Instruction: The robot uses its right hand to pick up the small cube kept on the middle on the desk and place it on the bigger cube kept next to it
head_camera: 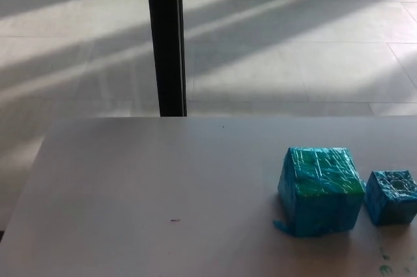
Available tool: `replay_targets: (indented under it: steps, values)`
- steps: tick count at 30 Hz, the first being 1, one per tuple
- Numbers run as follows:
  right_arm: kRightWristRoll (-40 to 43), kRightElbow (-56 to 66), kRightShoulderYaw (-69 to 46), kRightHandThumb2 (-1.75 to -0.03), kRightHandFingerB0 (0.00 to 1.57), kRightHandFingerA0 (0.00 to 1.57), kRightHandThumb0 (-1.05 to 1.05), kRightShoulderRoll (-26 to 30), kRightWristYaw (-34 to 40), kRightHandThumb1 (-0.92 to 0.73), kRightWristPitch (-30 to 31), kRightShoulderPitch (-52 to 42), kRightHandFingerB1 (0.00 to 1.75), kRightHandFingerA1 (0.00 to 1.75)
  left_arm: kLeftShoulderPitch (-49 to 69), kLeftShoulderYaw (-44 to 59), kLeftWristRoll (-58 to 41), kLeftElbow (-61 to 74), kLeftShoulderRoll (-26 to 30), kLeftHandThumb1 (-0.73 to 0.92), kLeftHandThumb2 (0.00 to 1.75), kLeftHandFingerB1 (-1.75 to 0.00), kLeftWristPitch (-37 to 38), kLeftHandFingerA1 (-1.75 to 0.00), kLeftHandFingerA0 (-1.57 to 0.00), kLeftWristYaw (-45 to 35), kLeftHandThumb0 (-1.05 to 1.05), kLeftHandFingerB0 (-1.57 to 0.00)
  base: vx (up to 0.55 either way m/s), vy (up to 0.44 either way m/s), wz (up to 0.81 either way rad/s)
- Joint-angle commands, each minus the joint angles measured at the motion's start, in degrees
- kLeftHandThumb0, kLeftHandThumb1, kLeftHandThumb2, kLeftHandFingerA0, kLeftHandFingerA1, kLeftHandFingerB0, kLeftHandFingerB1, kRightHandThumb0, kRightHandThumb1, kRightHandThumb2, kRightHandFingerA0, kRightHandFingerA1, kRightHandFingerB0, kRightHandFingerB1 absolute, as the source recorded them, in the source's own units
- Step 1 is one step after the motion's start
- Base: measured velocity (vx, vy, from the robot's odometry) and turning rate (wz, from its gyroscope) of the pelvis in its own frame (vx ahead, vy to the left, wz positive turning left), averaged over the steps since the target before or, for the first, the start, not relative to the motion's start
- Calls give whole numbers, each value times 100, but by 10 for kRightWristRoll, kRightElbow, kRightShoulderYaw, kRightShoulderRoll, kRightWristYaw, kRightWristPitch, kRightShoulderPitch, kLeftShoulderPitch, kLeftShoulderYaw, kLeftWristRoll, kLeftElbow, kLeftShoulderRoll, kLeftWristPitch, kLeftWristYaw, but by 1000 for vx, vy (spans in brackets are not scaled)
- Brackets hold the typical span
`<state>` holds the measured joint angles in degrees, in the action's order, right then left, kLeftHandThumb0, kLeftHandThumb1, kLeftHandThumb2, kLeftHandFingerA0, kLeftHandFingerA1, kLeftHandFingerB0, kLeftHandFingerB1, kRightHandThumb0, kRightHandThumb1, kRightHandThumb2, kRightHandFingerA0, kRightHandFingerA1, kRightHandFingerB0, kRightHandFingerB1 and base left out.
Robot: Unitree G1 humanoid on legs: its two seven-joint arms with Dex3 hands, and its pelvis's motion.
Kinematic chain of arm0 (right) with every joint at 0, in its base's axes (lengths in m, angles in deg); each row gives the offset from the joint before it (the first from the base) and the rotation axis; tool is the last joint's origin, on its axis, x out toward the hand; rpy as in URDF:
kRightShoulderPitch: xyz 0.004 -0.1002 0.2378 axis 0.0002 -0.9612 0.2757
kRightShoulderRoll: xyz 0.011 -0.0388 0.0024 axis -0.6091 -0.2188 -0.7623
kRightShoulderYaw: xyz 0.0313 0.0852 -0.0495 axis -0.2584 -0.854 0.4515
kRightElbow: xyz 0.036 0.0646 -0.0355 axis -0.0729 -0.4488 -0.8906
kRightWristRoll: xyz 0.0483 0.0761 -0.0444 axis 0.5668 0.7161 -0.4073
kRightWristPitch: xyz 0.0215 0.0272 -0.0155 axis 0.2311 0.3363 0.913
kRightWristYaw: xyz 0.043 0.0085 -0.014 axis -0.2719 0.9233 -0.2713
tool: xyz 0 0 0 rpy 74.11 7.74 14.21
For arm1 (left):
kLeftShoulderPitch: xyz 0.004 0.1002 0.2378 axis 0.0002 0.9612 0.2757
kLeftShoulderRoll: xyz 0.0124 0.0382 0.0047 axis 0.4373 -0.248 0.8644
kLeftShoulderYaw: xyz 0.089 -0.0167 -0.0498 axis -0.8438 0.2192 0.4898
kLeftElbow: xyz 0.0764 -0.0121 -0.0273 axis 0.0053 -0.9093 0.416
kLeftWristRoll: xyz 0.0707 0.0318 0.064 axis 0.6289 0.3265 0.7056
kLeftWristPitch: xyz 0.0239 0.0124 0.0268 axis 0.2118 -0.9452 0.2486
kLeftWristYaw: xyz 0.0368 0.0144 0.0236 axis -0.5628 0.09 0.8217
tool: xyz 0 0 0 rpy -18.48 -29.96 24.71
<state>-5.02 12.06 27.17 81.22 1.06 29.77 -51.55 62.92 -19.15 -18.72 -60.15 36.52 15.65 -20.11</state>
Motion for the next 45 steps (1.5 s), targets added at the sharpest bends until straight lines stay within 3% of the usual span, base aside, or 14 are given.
replay_targets:
  steps: [1,2,6,7,16,17,20,23,24,26,27,29,32,45]
  values:
    - [38,-13,-24,-61,23,32,-56,19,-8,-70,-24,7,50,85,-3,1,-10,-14,13,66,60,-57,3,-56,-38,-33,-69,-60,0,0,0]
    - [49,-3,-38,-89,18,30,-58,27,-5,-56,-16,5,56,76,-3,11,-21,-14,12,66,60,-53,-1,-59,-38,-42,-69,-59,0,0,0]
    - [74,-21,-73,-60,15,17,-58,52,-17,-73,-11,20,55,89,-5,5,-11,-20,12,66,60,-48,9,-58,-43,-37,-69,-57,0,0,0]
    - [88,-21,-92,-88,14,26,-61,63,-7,-57,1,34,54,78,-5,4,-11,-18,13,66,60,-50,7,-64,-49,-37,-68,-59,0,0,0]
    - [142,79,-176,-60,16,14,-59,133,40,-74,79,113,48,87,-6,2,-12,-17,12,66,60,-49,-3,-54,-42,-39,-68,-59,0,0,0]
    - [148,104,-181,-90,15,25,-63,146,43,-57,90,133,54,75,-5,-1,-10,-16,13,67,60,-49,0,-57,-45,-39,-67,-59,0,0,0]
    - [159,131,-189,-89,18,28,-64,159,35,-54,113,158,55,73,-5,-6,-5,-16,14,68,61,-48,2,-58,-45,-41,-68,-56,0,0,0]
    - [144,179,-170,-60,25,33,-69,173,44,-66,138,175,58,86,-8,1,-14,-19,12,67,60,-47,-4,-55,-43,-40,-66,-57,0,0,0]
    - [133,194,-159,-92,25,41,-72,180,44,-50,141,181,62,79,-3,-6,-7,-13,14,68,61,-46,6,-55,-40,-45,-68,-55,0,0,0]
    - [134,212,-154,-92,29,43,-73,179,44,-48,147,184,63,78,-4,-5,-8,-13,14,67,61,-44,3,-57,-44,-45,-67,-57,0,0,0]
    - [131,251,-139,-59,30,39,-71,178,44,-64,157,198,57,73,-7,-1,-12,-18,13,67,60,-53,-4,-58,-41,-43,-67,-62,0,0,0]
    - [127,280,-124,-89,24,33,-63,174,39,-52,157,203,54,63,-9,-1,-11,-26,13,67,60,-50,0,-58,-43,-41,-67,-61,0,0,0]
    - [126,310,-108,-62,23,29,-41,173,31,-71,164,209,30,49,-8,2,-15,-21,14,66,59,-53,-5,-60,-41,-44,-68,-61,0,0,0]
    - [121,472,23,-76,15,22,-46,136,-21,-61,230,196,37,48,-5,-1,-13,-18,16,67,60,-44,-3,-57,-45,-49,-67,-55,0,0,0]
